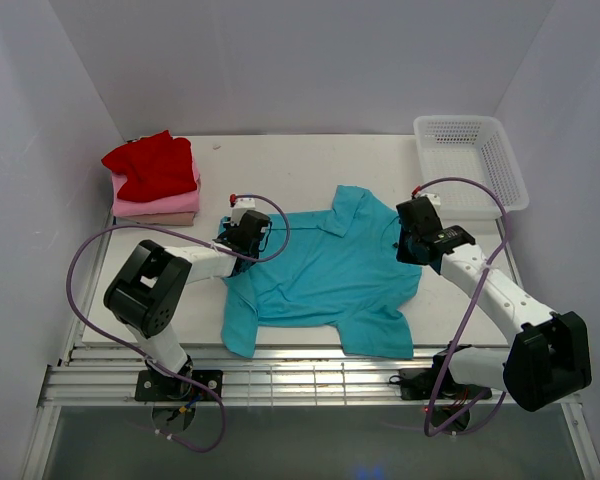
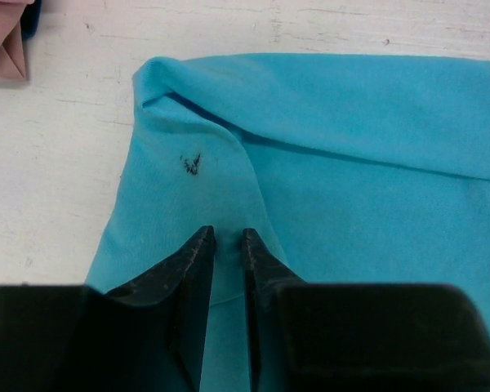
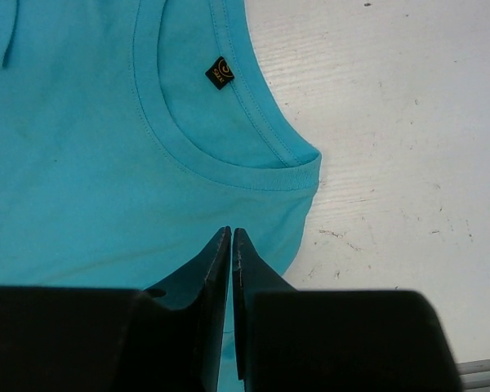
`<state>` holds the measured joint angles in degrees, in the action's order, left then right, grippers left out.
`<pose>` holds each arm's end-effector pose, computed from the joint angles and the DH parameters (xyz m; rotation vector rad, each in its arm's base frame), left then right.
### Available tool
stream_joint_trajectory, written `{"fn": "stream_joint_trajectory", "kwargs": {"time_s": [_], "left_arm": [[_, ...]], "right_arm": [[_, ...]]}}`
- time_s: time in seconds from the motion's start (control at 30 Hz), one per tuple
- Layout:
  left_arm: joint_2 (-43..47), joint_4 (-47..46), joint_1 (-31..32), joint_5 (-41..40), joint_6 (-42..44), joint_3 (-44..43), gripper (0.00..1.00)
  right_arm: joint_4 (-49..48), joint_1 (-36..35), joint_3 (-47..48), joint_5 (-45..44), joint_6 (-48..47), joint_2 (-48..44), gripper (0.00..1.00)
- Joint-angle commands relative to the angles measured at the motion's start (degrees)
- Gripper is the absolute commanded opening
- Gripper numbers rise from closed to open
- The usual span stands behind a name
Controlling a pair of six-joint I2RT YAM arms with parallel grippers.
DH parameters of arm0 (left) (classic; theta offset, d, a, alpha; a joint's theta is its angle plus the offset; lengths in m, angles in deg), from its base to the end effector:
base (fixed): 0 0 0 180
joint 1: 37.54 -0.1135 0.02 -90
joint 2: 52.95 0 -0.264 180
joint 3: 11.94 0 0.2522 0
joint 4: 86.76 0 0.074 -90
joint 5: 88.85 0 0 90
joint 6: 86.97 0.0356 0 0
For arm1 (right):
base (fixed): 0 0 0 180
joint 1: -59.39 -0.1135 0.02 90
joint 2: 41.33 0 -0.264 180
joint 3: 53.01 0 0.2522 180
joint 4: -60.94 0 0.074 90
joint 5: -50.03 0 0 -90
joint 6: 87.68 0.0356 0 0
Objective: Fold and stack the t-shirts
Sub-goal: Flatten the tshirt out
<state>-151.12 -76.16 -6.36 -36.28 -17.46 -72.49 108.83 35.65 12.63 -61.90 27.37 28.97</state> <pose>0.2896 -0.1500 0.1446 -0.0784 2.2201 0.3053 0.2319 0.0874 0.2566 0.1847 2.3933 -0.0873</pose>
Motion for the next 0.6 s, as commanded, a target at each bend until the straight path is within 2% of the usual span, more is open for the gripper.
{"fn": "stream_joint_trajectory", "kwargs": {"time_s": [0.0,0.23,0.57], "left_arm": [[2.10,-0.44,-0.50,-1.51,0.63,-0.86,0.25],[1.67,-0.01,-0.94,-1.33,1.68,-1.64,0.11],[14.66,2.89,-2.35,-5.90,2.12,-1.12,0.09]], "right_arm": [[-0.56,0.10,-0.81,-0.39,0.08,-0.34,0.11],[-0.73,0.02,-1.25,-0.39,0.17,-0.43,0.11],[-1.52,0.02,-1.87,1.28,-0.10,0.36,0.10]]}}
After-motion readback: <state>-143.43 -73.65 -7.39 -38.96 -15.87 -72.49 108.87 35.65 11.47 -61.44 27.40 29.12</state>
